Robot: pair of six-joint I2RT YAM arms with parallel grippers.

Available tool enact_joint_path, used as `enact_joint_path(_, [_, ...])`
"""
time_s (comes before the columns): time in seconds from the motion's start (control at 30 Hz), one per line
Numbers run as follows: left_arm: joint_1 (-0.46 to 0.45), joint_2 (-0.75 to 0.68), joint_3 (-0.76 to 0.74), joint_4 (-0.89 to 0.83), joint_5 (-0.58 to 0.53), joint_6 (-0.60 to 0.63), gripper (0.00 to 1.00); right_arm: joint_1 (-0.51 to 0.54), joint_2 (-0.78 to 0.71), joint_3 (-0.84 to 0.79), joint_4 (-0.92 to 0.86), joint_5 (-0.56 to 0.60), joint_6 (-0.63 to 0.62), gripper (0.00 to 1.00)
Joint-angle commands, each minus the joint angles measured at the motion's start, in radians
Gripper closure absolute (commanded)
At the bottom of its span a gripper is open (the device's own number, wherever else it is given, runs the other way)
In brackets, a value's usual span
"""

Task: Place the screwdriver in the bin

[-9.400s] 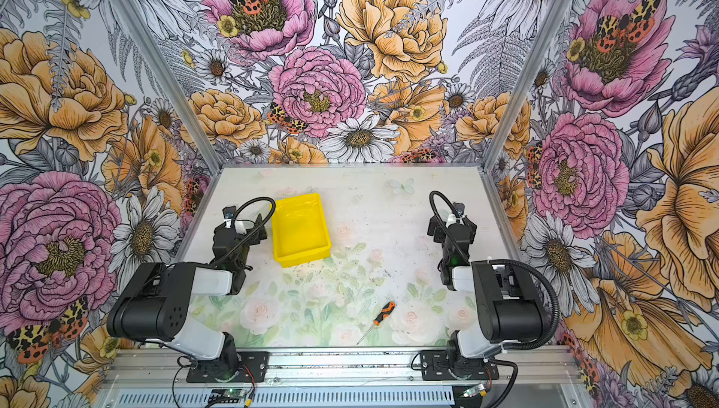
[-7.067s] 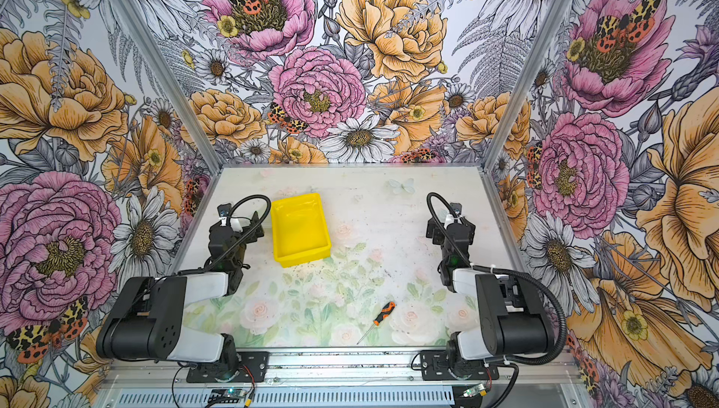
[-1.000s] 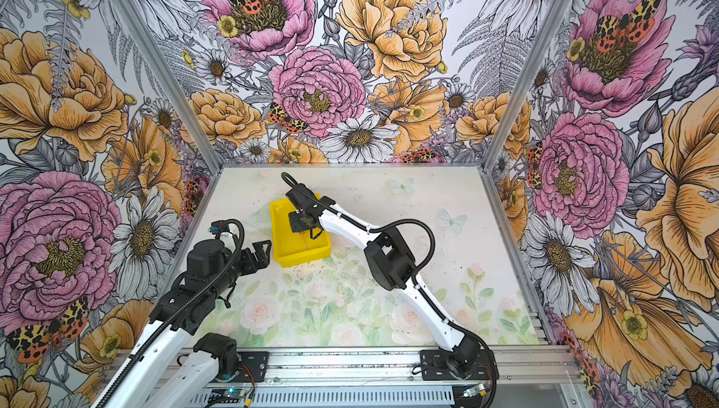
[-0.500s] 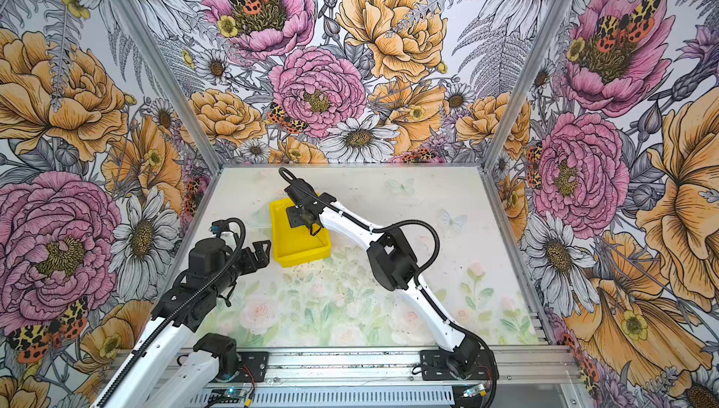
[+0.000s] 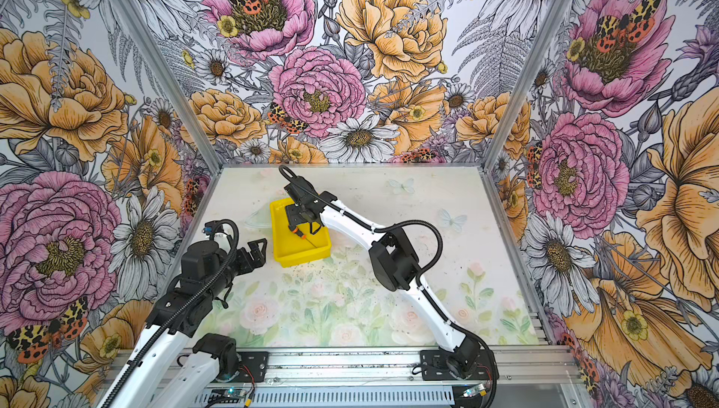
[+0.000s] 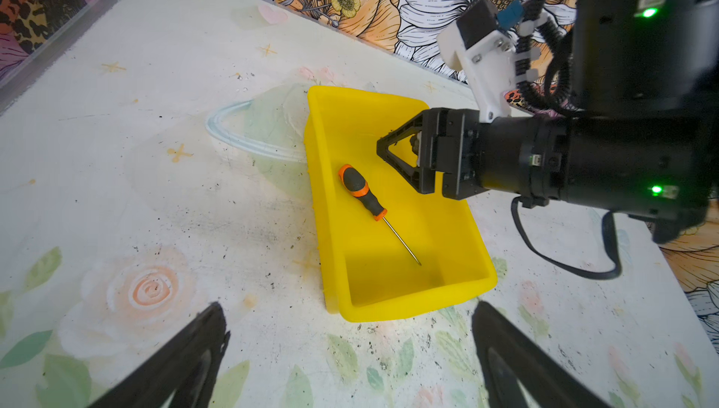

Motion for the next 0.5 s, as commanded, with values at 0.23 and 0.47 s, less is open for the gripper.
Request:
enact_joint_path(0.23, [0.123, 0.025, -0.033, 0.129, -0.003, 0.054, 0.01, 0.014, -0.536, -0.467, 0.139, 0.228, -0.155, 0.08])
enact_joint_path(0.47, [0.163, 0.022, -0.100, 0.285, -0.049, 0.172, 0.01, -0.057, -0.952, -0.957, 0.221, 0.409, -0.124, 0.01])
